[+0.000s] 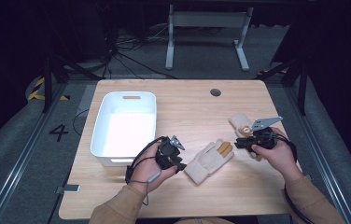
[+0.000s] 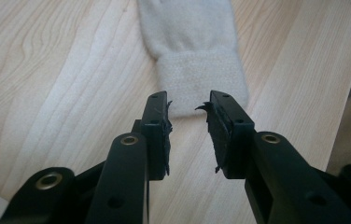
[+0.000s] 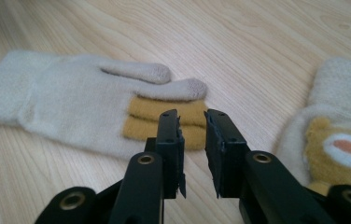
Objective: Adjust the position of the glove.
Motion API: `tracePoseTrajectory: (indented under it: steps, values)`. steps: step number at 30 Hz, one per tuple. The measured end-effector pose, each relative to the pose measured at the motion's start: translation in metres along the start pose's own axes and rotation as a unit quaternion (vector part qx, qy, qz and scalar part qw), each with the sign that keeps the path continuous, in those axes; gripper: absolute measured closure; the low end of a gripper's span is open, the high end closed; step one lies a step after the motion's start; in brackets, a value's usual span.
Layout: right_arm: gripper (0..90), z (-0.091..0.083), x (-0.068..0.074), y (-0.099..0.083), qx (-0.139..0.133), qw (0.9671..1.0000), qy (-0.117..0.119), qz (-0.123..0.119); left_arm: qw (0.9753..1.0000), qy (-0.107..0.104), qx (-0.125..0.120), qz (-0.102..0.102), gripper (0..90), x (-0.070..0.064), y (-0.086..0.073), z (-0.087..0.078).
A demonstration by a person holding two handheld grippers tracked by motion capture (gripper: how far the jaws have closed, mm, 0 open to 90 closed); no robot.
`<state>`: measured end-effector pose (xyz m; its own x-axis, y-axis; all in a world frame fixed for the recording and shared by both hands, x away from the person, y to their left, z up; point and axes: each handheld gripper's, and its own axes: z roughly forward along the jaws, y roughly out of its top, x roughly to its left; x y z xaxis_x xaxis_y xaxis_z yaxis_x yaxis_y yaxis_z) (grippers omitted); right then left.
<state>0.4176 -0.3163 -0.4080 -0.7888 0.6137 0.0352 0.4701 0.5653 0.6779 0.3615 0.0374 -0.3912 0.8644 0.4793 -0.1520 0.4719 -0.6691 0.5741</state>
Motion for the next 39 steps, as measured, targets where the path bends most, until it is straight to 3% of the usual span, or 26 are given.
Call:
tracePoseTrajectory:
  steps: [10,14,17,21,30,36,39]
  values:
    - [71.4,0.010,-0.001,0.010,-0.018,0.9998,0.009,-0.002,0.9998,-0.015,-0.014,0.004,75.5,-0.005,0.003,0.000]
    - [72.4,0.017,-0.004,0.011,-0.024,0.9997,0.009,0.005,0.9998,-0.014,-0.011,0.005,87.0,-0.006,0.002,0.001]
    - [69.2,0.024,-0.006,0.010,-0.017,0.9997,0.011,0.010,0.9998,-0.022,0.000,0.001,90.0,-0.007,0.000,0.005]
    - [67.9,0.034,-0.008,0.010,-0.012,0.9998,0.010,0.010,0.9999,-0.015,0.006,-0.002,90.0,-0.008,-0.003,0.011]
    - [66.5,0.050,-0.014,0.010,0.012,0.9998,0.005,0.018,1.0000,-0.004,0.007,-0.002,90.0,-0.010,-0.008,0.008]
    - [72.7,0.054,-0.015,0.009,0.025,0.9991,0.017,0.029,1.0000,-0.003,0.002,-0.006,90.0,-0.009,-0.011,0.007]
    - [82.1,0.056,-0.015,0.009,0.037,0.9988,0.019,0.024,1.0000,-0.006,-0.005,-0.005,90.0,-0.010,-0.011,0.007]
